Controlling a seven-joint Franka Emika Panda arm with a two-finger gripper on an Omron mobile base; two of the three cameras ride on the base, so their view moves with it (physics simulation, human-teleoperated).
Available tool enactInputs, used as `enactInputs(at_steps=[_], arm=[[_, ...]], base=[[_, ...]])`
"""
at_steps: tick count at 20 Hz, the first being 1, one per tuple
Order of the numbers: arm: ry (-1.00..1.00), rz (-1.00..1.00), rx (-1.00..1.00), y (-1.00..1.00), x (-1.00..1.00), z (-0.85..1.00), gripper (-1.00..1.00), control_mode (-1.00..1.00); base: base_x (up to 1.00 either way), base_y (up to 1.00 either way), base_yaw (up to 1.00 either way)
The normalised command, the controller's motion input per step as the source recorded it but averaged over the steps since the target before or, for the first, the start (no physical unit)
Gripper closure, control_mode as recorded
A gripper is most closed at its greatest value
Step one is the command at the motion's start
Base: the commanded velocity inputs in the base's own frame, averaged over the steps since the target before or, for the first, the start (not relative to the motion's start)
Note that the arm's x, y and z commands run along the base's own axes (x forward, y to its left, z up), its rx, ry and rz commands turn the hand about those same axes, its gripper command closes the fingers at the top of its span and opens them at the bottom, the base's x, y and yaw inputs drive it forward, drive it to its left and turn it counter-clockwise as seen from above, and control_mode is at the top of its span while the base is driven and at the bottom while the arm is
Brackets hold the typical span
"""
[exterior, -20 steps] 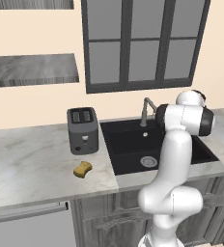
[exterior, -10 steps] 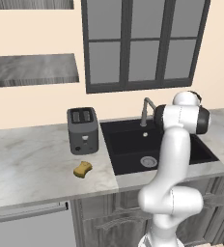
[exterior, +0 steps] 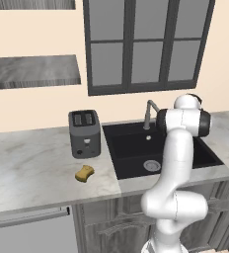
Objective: Soak the sponge with water for a few seconds and then drop it inside the sink.
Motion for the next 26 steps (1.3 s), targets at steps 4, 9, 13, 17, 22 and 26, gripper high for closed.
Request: enactInputs(at_steps=[4,9,13,17,22,26], arm=[[0.0,0.0,0.0,0.0,0.19,-0.15,-1.0,-1.0],[0.0,-0.01,0.0,0.0,0.14,-0.08,-1.0,-1.0],[0.0,-0.04,0.0,0.0,0.09,0.0,-1.0,-1.0],[0.0,-0.08,0.01,0.0,0.1,0.0,-1.0,-1.0],[0.0,-0.1,0.0,0.0,0.12,-0.02,-1.0,-1.0],[0.0,-0.1,0.0,0.0,0.13,-0.09,-1.0,-1.0]], base=[[0.0,0.0,0.0],[0.0,0.0,0.0],[0.0,0.0,0.0],[0.0,0.0,0.0],[0.0,0.0,0.0],[0.0,0.0,0.0]])
